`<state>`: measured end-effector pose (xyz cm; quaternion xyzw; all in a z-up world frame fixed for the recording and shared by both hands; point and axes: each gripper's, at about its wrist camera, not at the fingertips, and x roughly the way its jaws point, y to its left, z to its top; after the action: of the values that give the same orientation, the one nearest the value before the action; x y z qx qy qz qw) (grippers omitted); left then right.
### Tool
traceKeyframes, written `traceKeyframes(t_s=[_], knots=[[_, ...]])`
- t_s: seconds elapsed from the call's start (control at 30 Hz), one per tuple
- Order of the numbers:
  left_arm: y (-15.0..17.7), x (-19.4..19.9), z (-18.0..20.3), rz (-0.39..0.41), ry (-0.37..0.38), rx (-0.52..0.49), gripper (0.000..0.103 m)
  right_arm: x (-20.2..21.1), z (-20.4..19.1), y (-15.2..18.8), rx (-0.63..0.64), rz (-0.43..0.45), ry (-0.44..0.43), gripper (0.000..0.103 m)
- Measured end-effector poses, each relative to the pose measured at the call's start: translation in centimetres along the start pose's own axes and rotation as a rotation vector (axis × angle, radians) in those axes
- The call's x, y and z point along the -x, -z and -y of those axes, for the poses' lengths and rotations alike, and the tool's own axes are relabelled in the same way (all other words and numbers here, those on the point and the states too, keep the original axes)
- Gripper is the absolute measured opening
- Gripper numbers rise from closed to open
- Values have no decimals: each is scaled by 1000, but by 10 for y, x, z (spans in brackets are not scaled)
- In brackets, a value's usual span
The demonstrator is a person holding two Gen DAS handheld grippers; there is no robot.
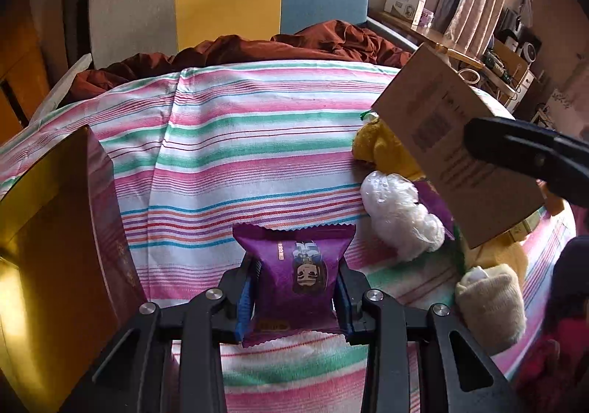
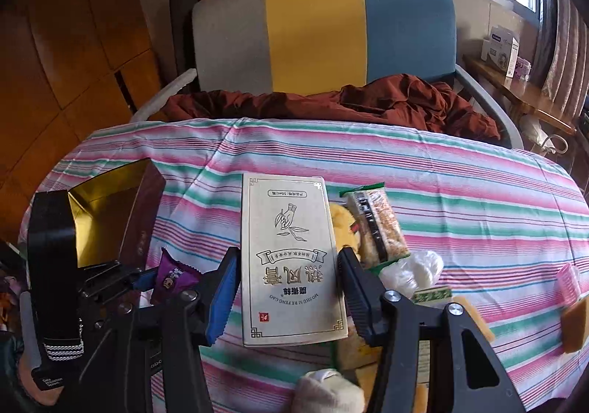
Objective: Organize objects
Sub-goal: 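Carry the purple packet into the gold box and open the left tool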
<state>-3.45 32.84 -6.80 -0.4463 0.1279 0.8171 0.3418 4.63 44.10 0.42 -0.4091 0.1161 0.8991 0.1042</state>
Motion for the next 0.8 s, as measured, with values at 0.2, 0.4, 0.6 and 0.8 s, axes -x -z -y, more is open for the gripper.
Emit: traceKeyframes(t_s=[0.2, 0.4, 0.6, 0.8], knots=[[19, 34, 3, 48, 19, -3, 37, -14, -23, 22, 37, -36, -30, 54], [31, 52, -11, 72, 20, 32, 37, -26, -43, 36, 119, -77, -63, 54], [43, 76, -31, 100, 12, 87, 37, -46, -63, 50, 226, -162, -40, 52], [56, 103, -77, 121, -59, 152, 37, -47, -60, 52, 226, -171, -13, 51]])
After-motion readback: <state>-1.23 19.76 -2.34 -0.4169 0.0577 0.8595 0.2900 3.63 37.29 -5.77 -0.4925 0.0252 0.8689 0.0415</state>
